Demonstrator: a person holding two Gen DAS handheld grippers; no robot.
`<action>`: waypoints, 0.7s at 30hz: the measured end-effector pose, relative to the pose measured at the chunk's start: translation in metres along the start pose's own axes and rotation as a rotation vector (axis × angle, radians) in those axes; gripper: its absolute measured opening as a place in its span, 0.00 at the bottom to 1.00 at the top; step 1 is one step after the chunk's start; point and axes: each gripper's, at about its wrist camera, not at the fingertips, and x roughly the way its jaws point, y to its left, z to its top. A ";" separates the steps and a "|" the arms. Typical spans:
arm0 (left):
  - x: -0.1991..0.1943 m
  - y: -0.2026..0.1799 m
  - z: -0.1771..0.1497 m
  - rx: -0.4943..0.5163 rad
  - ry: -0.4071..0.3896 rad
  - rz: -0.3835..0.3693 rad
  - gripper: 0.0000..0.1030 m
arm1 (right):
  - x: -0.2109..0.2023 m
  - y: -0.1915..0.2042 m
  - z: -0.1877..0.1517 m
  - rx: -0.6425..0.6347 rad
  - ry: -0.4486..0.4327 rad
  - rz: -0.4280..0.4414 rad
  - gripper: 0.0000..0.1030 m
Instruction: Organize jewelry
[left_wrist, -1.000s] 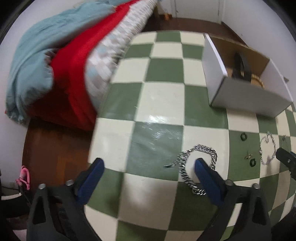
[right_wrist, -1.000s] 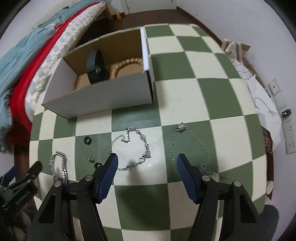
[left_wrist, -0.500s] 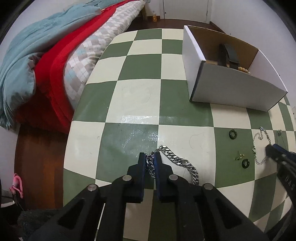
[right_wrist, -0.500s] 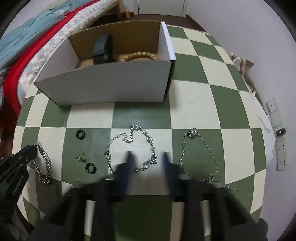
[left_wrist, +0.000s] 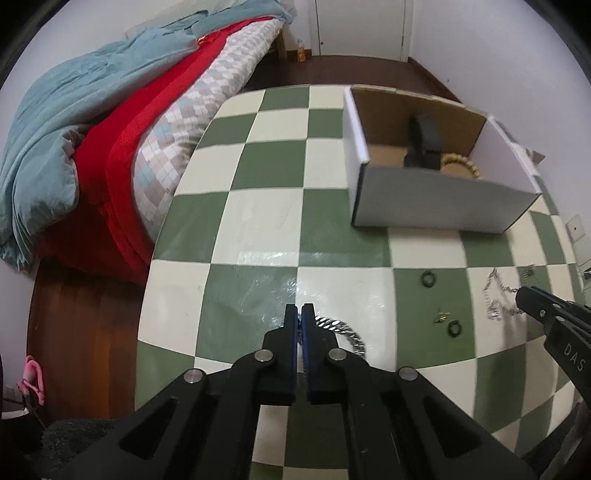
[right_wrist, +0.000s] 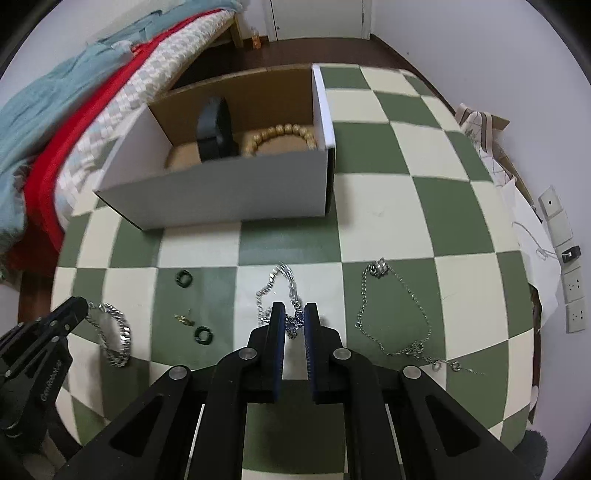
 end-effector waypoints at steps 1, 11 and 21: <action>-0.002 -0.001 0.002 0.002 -0.006 -0.004 0.00 | -0.006 0.000 0.001 0.001 -0.009 0.009 0.10; -0.050 -0.006 0.020 -0.010 -0.069 -0.121 0.00 | -0.071 -0.002 0.015 0.008 -0.108 0.104 0.00; -0.102 -0.012 0.064 -0.003 -0.149 -0.234 0.00 | -0.118 0.000 0.043 -0.013 -0.166 0.205 0.00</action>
